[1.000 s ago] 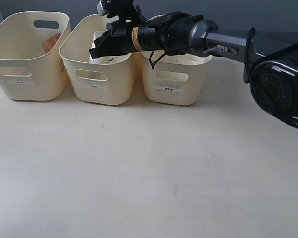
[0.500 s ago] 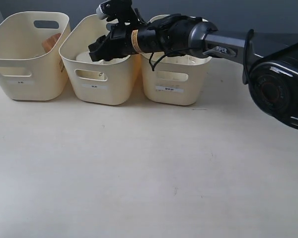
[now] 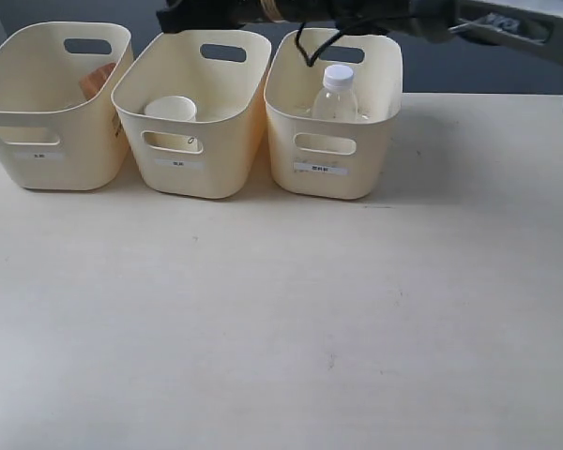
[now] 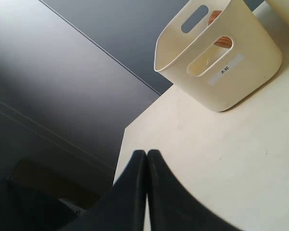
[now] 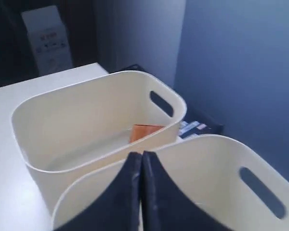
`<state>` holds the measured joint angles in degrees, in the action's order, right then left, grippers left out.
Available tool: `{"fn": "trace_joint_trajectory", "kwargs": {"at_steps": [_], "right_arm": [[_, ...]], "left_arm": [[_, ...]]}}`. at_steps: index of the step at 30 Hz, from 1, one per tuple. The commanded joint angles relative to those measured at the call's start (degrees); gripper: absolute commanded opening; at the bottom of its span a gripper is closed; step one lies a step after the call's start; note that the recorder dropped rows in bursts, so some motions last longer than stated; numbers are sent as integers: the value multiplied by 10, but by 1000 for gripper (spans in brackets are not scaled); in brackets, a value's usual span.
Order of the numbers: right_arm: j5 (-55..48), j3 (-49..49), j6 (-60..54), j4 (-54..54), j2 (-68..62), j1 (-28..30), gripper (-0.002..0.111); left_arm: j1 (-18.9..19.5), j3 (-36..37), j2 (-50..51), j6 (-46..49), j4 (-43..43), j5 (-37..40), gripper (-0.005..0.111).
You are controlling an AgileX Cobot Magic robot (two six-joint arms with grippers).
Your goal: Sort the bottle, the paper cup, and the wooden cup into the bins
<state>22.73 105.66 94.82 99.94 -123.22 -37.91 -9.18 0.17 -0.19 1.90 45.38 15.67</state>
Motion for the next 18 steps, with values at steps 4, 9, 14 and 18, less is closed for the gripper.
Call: {"fn": "trace_joint_trajectory", "kwargs": {"at_steps": [4, 9, 14, 18], "right_arm": [[-116, -226, -118, -27, 182, 6, -1], [-127, -350, -165, -81, 327, 32, -1], [-170, -447, -180, -92, 457, 69, -1], [-227, -514, -180, -92, 563, 76, -1]], "left_arm": [[0, -2, 2, -3, 1, -7, 0], [0, -2, 2, -3, 1, -7, 0], [0, -2, 2, -3, 1, -7, 0], [0, -2, 2, -3, 1, -7, 0]]}}
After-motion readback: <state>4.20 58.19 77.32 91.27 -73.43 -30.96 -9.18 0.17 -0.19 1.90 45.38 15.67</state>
